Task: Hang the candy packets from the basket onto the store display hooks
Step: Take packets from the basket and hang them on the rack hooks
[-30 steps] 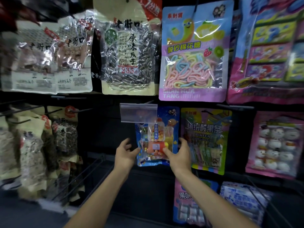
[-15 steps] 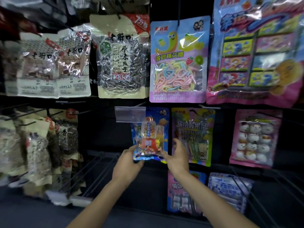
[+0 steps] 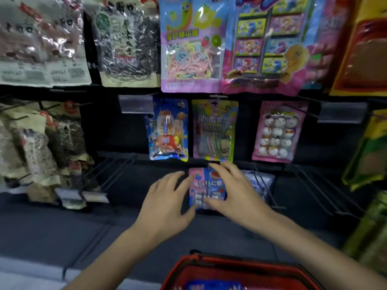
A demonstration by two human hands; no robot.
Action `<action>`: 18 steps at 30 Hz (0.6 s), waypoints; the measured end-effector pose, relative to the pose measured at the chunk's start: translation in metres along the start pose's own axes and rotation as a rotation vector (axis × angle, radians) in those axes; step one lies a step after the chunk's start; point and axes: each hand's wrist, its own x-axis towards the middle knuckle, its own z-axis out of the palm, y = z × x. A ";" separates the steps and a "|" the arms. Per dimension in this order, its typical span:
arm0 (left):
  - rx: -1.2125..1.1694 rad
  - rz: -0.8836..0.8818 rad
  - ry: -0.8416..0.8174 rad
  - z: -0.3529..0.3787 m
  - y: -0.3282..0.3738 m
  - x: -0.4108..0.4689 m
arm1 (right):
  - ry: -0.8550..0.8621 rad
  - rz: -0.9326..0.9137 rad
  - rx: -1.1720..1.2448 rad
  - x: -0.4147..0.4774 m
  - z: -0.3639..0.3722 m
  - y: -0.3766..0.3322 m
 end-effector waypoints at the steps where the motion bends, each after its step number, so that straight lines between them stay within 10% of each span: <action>1: -0.005 0.034 -0.009 0.001 0.012 -0.008 | -0.042 0.001 -0.051 -0.018 -0.005 0.005; 11: -0.038 0.199 -0.249 0.067 0.089 -0.108 | -0.314 0.118 -0.135 -0.189 0.000 0.073; 18: -0.004 0.086 -0.777 0.151 0.103 -0.170 | -0.643 0.263 -0.158 -0.240 0.079 0.111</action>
